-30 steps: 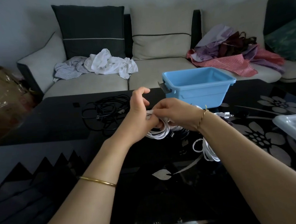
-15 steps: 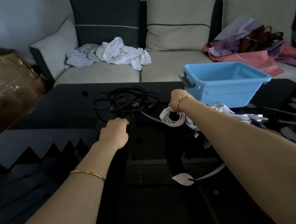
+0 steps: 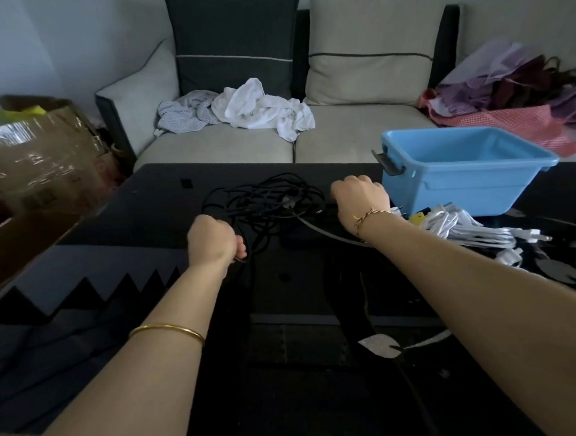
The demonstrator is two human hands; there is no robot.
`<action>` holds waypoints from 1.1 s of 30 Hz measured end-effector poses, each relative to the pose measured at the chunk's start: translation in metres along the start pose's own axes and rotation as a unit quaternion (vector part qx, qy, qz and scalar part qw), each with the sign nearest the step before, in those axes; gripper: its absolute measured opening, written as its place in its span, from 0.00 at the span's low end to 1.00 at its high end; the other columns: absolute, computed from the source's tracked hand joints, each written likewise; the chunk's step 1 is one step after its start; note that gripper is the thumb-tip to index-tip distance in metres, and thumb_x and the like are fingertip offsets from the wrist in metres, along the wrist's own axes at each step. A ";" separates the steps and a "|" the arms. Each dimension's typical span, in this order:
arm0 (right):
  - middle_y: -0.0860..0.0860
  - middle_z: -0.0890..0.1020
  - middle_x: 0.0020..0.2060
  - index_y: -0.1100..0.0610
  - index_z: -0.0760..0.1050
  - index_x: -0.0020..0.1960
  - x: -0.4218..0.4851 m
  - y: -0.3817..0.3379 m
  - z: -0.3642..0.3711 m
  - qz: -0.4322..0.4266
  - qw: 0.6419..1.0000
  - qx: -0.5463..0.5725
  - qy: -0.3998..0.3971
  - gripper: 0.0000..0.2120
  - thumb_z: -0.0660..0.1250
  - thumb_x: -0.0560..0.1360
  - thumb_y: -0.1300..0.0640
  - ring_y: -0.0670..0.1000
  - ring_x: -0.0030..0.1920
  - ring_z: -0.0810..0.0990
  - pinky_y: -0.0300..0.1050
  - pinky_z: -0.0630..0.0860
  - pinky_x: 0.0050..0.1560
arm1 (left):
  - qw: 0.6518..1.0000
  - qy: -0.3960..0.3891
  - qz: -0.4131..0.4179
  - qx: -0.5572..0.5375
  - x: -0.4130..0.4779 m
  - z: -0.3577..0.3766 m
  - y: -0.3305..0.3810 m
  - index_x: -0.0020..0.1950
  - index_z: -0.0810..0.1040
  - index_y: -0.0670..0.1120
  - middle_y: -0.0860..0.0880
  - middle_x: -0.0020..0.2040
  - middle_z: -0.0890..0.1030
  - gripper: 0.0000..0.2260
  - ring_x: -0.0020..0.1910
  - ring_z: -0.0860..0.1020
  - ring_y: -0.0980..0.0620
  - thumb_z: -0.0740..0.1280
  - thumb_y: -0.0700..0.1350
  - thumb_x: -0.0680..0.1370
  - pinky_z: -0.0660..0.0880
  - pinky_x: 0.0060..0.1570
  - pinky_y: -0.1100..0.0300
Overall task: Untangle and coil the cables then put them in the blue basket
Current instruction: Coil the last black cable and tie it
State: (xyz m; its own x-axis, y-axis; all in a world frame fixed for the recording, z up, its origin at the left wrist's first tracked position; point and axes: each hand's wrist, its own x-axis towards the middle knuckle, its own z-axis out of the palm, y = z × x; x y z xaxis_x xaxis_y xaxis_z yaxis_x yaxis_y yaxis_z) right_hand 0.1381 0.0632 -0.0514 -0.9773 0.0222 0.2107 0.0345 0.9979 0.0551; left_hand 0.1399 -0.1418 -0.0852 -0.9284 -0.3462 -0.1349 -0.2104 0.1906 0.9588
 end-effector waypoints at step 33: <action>0.55 0.74 0.32 0.62 0.75 0.38 -0.022 -0.050 0.028 0.199 0.858 0.468 -0.071 0.06 0.63 0.73 0.65 0.54 0.35 0.74 0.48 0.74 0.41 | 0.940 0.167 0.274 0.116 -0.041 -0.047 0.031 0.63 0.76 0.42 0.44 0.62 0.75 0.19 0.63 0.73 0.45 0.60 0.30 0.75 0.71 0.62 0.53</action>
State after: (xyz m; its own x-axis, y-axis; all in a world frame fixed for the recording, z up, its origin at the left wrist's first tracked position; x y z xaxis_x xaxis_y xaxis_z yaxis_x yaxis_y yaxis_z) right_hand 0.1521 0.0149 -0.0865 -0.9453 0.3125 -0.0941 0.2533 0.5207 -0.8153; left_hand 0.1855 -0.1649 -0.0383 -0.7776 -0.3990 0.4858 0.1739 0.6061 0.7761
